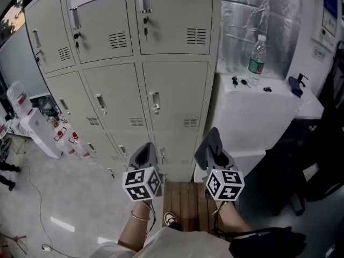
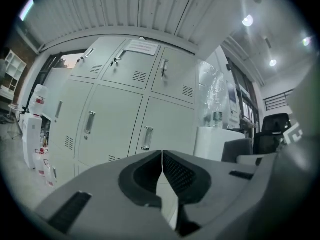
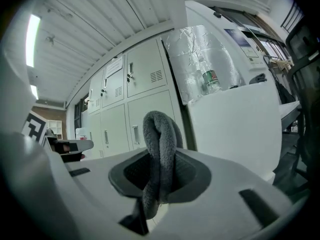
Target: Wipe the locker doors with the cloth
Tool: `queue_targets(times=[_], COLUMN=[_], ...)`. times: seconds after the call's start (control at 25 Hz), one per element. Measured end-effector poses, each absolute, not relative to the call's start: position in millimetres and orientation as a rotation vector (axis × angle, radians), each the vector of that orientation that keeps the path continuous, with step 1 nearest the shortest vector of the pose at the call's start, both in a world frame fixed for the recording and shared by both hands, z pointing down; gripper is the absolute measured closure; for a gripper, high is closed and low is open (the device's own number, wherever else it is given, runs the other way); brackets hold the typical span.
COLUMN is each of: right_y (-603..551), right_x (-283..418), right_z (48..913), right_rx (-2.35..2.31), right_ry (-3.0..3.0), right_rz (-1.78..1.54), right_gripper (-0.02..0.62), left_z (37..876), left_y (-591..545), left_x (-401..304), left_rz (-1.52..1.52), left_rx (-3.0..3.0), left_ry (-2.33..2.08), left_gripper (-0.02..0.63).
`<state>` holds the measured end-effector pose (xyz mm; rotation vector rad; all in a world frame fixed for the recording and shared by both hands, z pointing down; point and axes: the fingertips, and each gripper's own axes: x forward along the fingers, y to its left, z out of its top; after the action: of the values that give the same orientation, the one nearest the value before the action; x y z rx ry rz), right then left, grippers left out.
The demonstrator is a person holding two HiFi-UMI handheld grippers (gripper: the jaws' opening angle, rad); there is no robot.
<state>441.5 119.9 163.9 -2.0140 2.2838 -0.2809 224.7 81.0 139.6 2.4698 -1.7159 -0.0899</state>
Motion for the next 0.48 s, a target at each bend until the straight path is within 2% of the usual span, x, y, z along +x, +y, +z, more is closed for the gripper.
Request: queue_targets(times=[0.48], right_y=[-28], right_x=[431], right_z=[137], right_rx=[-2.039], right_ry=[2.276], right_rz=[-0.180], right_gripper=[0.528], left_z=[123], left_y=[-82], left_x=[219], left_rz=[-0.137], left_rx=[2.509], left_ry=[-1.659], left_gripper=[0.597])
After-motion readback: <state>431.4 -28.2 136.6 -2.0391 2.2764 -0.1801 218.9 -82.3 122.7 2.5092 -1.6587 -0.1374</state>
